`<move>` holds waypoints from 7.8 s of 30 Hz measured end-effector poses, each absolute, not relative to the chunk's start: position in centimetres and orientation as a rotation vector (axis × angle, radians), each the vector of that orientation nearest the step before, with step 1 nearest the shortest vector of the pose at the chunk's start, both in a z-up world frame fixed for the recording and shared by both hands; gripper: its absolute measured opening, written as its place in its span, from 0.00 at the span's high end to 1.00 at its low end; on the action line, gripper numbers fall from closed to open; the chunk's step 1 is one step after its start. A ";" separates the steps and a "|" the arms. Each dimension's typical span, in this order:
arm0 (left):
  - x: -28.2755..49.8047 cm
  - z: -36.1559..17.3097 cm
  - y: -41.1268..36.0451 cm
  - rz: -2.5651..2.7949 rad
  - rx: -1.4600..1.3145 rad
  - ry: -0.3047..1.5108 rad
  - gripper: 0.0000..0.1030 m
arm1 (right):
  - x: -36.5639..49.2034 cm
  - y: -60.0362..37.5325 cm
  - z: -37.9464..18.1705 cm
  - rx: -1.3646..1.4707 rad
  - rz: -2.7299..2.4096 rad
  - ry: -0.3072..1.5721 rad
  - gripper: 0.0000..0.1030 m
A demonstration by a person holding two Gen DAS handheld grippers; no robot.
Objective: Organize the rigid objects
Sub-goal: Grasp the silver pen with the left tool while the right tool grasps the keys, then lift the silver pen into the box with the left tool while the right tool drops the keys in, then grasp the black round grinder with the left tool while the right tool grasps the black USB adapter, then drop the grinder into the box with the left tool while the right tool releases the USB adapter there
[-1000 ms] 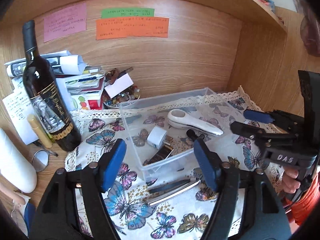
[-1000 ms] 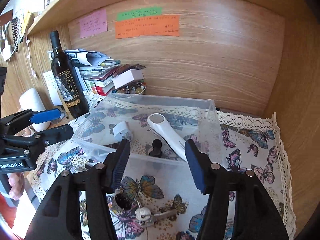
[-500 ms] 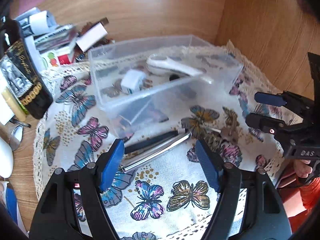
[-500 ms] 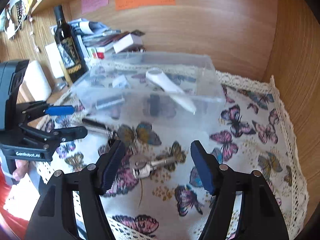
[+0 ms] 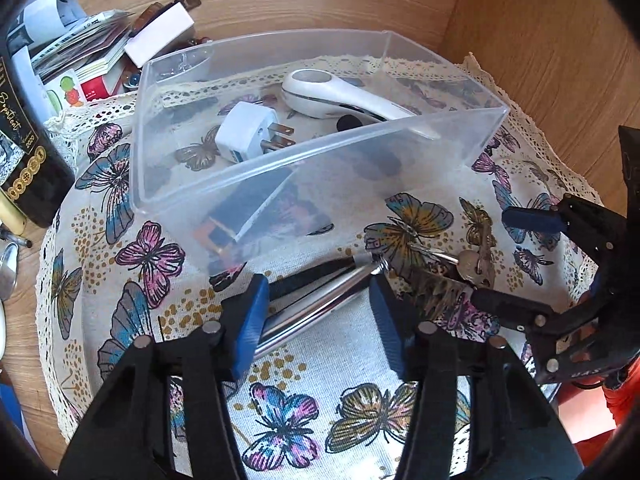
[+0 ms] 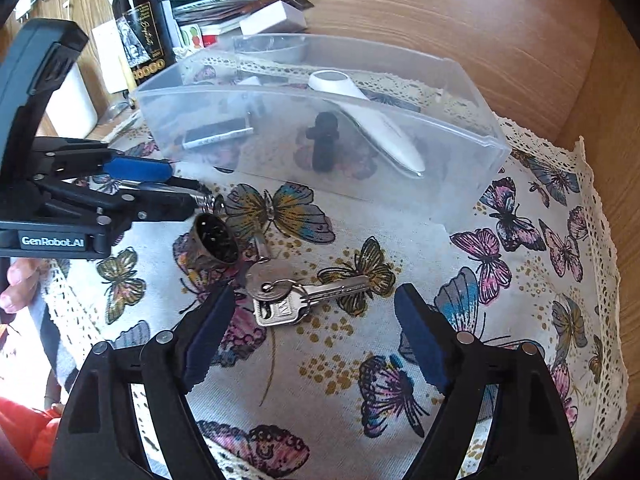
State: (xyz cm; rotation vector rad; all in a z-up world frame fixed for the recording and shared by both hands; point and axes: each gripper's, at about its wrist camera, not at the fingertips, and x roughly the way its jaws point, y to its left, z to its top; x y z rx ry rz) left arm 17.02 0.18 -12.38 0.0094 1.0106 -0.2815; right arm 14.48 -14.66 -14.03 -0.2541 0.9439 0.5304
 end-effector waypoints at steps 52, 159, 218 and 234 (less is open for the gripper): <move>12.5 -7.1 1.2 -0.273 -0.072 0.776 0.86 | 13.1 -17.7 -6.7 -0.102 0.473 0.683 0.43; 14.0 -10.2 -2.0 -0.310 -0.020 0.858 0.70 | 14.8 -15.2 -13.7 -0.078 0.514 0.939 0.41; 19.2 -6.6 4.0 -0.131 -0.169 0.757 0.70 | 23.2 -12.3 -9.0 -0.122 0.453 0.786 0.59; 12.0 0.1 3.4 -0.112 -0.131 0.501 0.48 | 14.4 -16.7 -0.6 -0.017 0.485 0.484 0.31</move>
